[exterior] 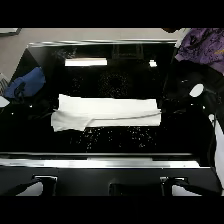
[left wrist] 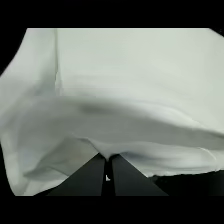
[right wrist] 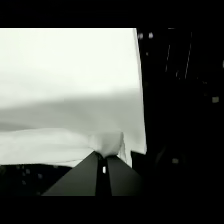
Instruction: Fold the clothes and pants, and hang the long-sleeved shirts on hangers.
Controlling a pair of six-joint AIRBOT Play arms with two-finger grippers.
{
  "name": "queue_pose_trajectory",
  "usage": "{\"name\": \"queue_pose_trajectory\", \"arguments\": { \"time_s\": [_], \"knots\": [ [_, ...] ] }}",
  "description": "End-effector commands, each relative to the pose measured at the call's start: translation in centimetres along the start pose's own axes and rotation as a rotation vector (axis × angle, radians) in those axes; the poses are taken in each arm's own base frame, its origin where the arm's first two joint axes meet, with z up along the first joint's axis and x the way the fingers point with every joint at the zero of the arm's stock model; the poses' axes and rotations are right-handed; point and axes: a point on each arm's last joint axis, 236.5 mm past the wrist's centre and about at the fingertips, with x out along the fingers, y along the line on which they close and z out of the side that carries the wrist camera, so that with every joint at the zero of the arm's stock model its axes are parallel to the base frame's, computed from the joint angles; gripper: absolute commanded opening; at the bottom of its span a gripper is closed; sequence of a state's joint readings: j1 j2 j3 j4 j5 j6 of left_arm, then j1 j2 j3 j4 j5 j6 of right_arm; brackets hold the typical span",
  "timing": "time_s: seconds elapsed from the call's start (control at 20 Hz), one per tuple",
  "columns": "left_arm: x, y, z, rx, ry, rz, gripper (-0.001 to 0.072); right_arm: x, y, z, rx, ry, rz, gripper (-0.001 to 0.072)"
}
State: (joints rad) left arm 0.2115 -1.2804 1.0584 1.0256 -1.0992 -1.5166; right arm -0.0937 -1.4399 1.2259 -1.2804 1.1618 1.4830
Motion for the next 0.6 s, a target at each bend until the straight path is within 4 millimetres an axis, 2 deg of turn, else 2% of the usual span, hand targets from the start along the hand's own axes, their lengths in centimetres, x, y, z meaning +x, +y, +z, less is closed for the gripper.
{"name": "queue_pose_trajectory", "arguments": {
  "time_s": [0.0,0.25,0.55],
  "knots": [
    [2.4,0.0,4.3,0.013,0.001,-0.004,0.0014,2.1,-0.5,3.0,-0.006,-0.001,-0.014,0.0023],
    [5.7,0.7,7.8,0.005,0.029,-0.008,0.0014,5.0,-1.1,4.5,0.006,0.02,-0.007,0.0024],
    [9.9,1.6,8.2,-0.051,0.104,-0.045,0.0015,7.9,-1.4,4.1,0.038,0.054,0.012,0.0026]
  ]
}}
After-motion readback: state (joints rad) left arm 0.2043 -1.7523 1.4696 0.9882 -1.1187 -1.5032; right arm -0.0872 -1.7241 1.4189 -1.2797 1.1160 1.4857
